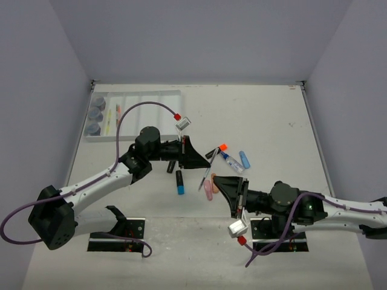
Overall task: Sort the stationery into containers
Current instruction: Close the pen cap on the pen.
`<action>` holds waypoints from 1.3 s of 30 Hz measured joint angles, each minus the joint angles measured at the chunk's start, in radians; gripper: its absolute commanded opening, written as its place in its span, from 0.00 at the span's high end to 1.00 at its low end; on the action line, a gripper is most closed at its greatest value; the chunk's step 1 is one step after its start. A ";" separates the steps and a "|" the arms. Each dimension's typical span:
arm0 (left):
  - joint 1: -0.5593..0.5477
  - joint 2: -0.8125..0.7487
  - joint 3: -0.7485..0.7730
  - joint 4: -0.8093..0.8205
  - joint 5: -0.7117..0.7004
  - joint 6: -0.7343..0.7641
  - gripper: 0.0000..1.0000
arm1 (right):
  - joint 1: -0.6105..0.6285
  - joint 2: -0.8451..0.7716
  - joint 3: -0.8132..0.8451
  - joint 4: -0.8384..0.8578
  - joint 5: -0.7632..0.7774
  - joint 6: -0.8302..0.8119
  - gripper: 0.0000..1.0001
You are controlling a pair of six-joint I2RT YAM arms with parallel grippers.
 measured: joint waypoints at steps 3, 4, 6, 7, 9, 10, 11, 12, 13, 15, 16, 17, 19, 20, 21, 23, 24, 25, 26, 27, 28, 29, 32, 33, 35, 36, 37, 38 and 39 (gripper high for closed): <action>0.000 -0.012 0.025 -0.038 -0.080 0.066 1.00 | 0.000 -0.059 -0.025 0.084 0.032 0.124 0.62; 0.000 -0.019 0.029 -0.044 -0.106 0.084 1.00 | 0.000 -0.069 -0.027 0.120 0.049 0.180 0.60; 0.000 -0.034 0.033 -0.052 -0.162 0.122 1.00 | 0.000 -0.072 -0.027 0.203 0.107 0.292 0.53; 0.000 -0.043 0.033 -0.052 -0.188 0.140 1.00 | 0.001 -0.062 -0.022 0.241 0.152 0.355 0.48; 0.000 -0.063 0.033 -0.051 -0.237 0.170 1.00 | 0.000 -0.024 0.007 0.294 0.260 0.509 0.42; 0.000 -0.076 0.033 -0.050 -0.258 0.183 1.00 | -0.004 0.009 0.034 0.310 0.325 0.600 0.41; 0.000 -0.089 0.032 -0.045 -0.276 0.194 1.00 | -0.015 0.049 0.073 0.310 0.384 0.692 0.42; 0.000 -0.103 0.031 -0.037 -0.290 0.203 1.00 | -0.032 0.092 0.120 0.298 0.432 0.785 0.42; 0.000 -0.120 0.028 -0.026 -0.302 0.213 1.00 | -0.061 0.132 0.169 0.274 0.454 0.882 0.42; 0.000 -0.154 0.022 -0.012 -0.317 0.226 1.00 | -0.128 0.197 0.258 0.234 0.482 1.055 0.43; 0.000 -0.172 0.019 -0.002 -0.323 0.234 1.00 | -0.163 0.218 0.290 0.197 0.476 1.161 0.43; 0.000 -0.188 0.015 0.004 -0.327 0.241 1.00 | -0.195 0.231 0.312 0.170 0.469 1.244 0.45; 0.000 -0.227 0.001 0.015 -0.336 0.259 1.00 | -0.293 0.249 0.345 0.114 0.396 1.413 0.50; 0.000 -0.250 -0.010 0.018 -0.340 0.266 1.00 | -0.343 0.251 0.350 0.097 0.348 1.478 0.52; 0.000 -0.276 -0.021 0.020 -0.344 0.272 1.00 | -0.392 0.251 0.351 0.080 0.290 1.533 0.53; 0.000 -0.326 -0.040 0.024 -0.348 0.283 1.00 | -0.463 0.247 0.351 0.048 0.157 1.619 0.54; 0.000 -0.346 -0.044 0.024 -0.349 0.289 1.00 | -0.478 0.244 0.351 0.040 0.091 1.645 0.54; 0.000 -0.364 -0.046 0.024 -0.350 0.293 1.00 | -0.488 0.243 0.350 0.035 0.024 1.665 0.54; 0.000 -0.376 -0.047 0.026 -0.350 0.296 1.00 | -0.492 0.240 0.349 0.032 -0.037 1.678 0.54; 0.000 -0.385 -0.047 0.029 -0.350 0.297 1.00 | -0.494 0.238 0.345 0.033 -0.096 1.688 0.54; 0.000 -0.391 -0.047 0.033 -0.349 0.298 1.00 | -0.496 0.238 0.336 0.039 -0.159 1.694 0.54; 0.000 -0.396 -0.047 0.037 -0.348 0.297 1.00 | -0.497 0.238 0.325 0.046 -0.213 1.698 0.54; 0.000 -0.402 -0.054 0.059 -0.342 0.294 1.00 | -0.498 0.251 0.291 0.080 -0.357 1.704 0.54; 0.000 -0.402 -0.056 0.063 -0.339 0.294 1.00 | -0.498 0.261 0.285 0.092 -0.391 1.706 0.54; 0.000 -0.403 -0.060 0.074 -0.332 0.291 1.00 | -0.499 0.284 0.276 0.113 -0.454 1.708 0.57; 0.000 -0.403 -0.063 0.081 -0.326 0.288 1.00 | -0.499 0.300 0.274 0.121 -0.478 1.709 0.58; 0.000 -0.404 -0.067 0.091 -0.319 0.284 1.00 | -0.499 0.315 0.274 0.130 -0.498 1.710 0.59; 0.000 -0.405 -0.071 0.104 -0.310 0.280 1.00 | -0.499 0.330 0.274 0.138 -0.510 1.710 0.60; 0.000 -0.406 -0.074 0.113 -0.303 0.272 1.00 | -0.499 0.344 0.274 0.145 -0.518 1.711 0.61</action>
